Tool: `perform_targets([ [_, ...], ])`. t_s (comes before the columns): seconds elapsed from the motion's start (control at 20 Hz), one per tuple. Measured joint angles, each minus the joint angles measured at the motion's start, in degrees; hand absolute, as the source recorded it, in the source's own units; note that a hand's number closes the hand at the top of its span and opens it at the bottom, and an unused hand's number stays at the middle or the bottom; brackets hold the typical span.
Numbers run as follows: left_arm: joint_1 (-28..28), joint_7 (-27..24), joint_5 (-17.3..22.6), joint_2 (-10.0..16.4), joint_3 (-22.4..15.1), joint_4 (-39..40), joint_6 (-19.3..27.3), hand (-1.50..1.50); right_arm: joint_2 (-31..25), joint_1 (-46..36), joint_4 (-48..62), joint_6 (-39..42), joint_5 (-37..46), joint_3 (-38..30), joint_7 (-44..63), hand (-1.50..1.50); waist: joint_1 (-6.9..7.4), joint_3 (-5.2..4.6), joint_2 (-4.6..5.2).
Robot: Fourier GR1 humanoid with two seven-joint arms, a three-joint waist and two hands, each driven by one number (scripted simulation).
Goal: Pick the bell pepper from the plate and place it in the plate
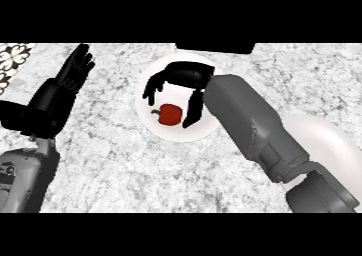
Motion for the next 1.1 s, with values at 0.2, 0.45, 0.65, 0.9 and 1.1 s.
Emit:
perform_targets([
  [0.2, -0.43, 0.16, 0.14, -0.11, 0.04, 0.08, -0.41, 0.00, 0.11, 1.42, -1.43, 2.23, -5.06, 0.13, 0.92, -1.50, 0.59, 0.01, 0.01],
  [0.45, -0.77, -0.90, 0.06, -0.05, 0.60, 1.53, -0.78, 0.00, 0.11, 1.48, -1.53, 4.60, -12.92, -2.92, 2.58, -1.50, 0.20, 0.02, 0.08],
  [0.65, -0.80, -0.63, -0.18, 0.10, 0.97, 1.41, -0.59, 0.00, 0.11, -0.45, 0.16, 8.14, -18.65, -6.25, 5.94, -1.50, -0.23, 0.03, 0.01],
  [0.9, -0.57, -0.87, -0.25, 0.26, 1.59, 1.19, -0.51, 0.00, -1.31, -3.97, 3.71, 11.41, -23.46, -11.22, 9.97, -1.50, -0.81, 0.03, 0.27],
  [1.1, 0.04, -1.47, -0.56, -0.14, 1.19, 0.53, -0.52, 0.00, -4.41, -4.85, 5.62, 12.99, -25.70, -13.88, 11.46, -1.50, -0.29, 0.06, 0.83],
])
